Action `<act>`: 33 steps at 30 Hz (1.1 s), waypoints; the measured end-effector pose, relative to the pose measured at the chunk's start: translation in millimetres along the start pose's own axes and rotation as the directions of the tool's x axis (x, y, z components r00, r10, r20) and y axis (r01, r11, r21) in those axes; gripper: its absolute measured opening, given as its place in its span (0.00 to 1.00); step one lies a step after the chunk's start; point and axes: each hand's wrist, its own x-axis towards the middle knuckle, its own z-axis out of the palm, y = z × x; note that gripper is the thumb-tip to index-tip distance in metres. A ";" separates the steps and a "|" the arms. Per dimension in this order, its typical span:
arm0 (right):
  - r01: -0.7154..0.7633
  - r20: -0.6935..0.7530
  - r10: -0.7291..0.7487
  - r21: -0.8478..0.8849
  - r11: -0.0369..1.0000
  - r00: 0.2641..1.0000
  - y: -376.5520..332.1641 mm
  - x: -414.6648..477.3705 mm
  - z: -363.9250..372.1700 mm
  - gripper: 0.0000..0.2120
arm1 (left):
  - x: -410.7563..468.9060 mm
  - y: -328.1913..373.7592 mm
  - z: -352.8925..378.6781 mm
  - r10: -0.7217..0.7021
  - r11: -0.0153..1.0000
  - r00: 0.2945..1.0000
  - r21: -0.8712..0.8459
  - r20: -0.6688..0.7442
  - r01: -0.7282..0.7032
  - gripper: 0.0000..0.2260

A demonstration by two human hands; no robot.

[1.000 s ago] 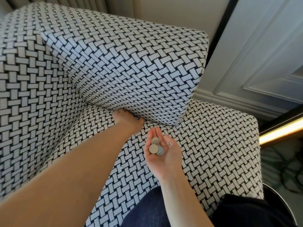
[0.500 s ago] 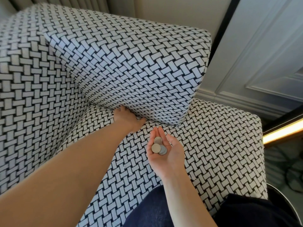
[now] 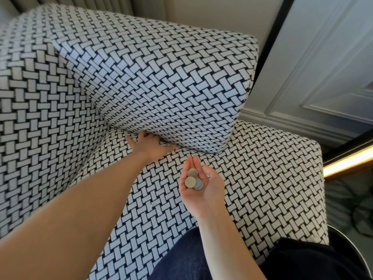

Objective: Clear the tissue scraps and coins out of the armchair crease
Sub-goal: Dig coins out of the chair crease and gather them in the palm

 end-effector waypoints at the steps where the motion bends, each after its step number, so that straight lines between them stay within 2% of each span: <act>1: -0.001 -0.004 0.001 0.000 1.000 1.000 0.0 0.3 -0.1 0.14 | -0.4 -0.4 0.4 0.003 1.000 1.000 -0.011 -0.010 -0.004 0.36; 7: -0.003 -0.001 0.003 -0.011 1.000 1.000 0.0 -0.5 -0.1 0.14 | -3.8 -2.6 2.7 0.061 0.998 0.995 0.005 -0.085 -0.061 0.34; 10: -0.006 -0.006 0.006 -0.012 1.000 1.000 0.4 -1.1 0.6 0.14 | -5.2 3.5 -0.3 0.052 0.996 0.997 0.076 -0.052 -0.048 0.35; 17: 0.003 -0.006 -0.003 0.005 1.000 1.000 -0.1 -0.3 0.8 0.13 | -4.1 27.2 -9.8 -0.078 0.982 0.995 0.176 0.064 0.065 0.31; 20: 0.001 -0.010 -0.001 0.005 1.000 1.000 0.4 -0.6 1.5 0.14 | -6.3 25.9 -8.3 -0.039 0.978 0.998 0.207 0.042 0.030 0.31; 22: 0.006 -0.008 -0.006 0.009 1.000 1.000 0.0 -0.4 1.1 0.13 | -5.2 21.6 -4.9 -0.030 0.991 1.000 0.132 0.008 0.028 0.31; 25: -0.001 -0.015 0.001 0.007 1.000 1.000 0.8 -0.2 0.4 0.13 | -4.8 12.8 2.4 -0.076 0.988 0.993 -0.139 -0.090 0.063 0.29; 31: 0.003 -0.022 -0.002 0.024 1.000 1.000 0.3 1.8 -0.4 0.13 | -8.1 11.8 8.8 -0.182 0.905 0.938 -0.424 -0.294 0.042 0.18; 33: -0.001 -0.022 0.001 0.030 1.000 1.000 0.2 2.1 -0.4 0.13 | -8.7 11.2 14.1 -0.206 0.864 0.908 -0.504 -0.366 -0.008 0.12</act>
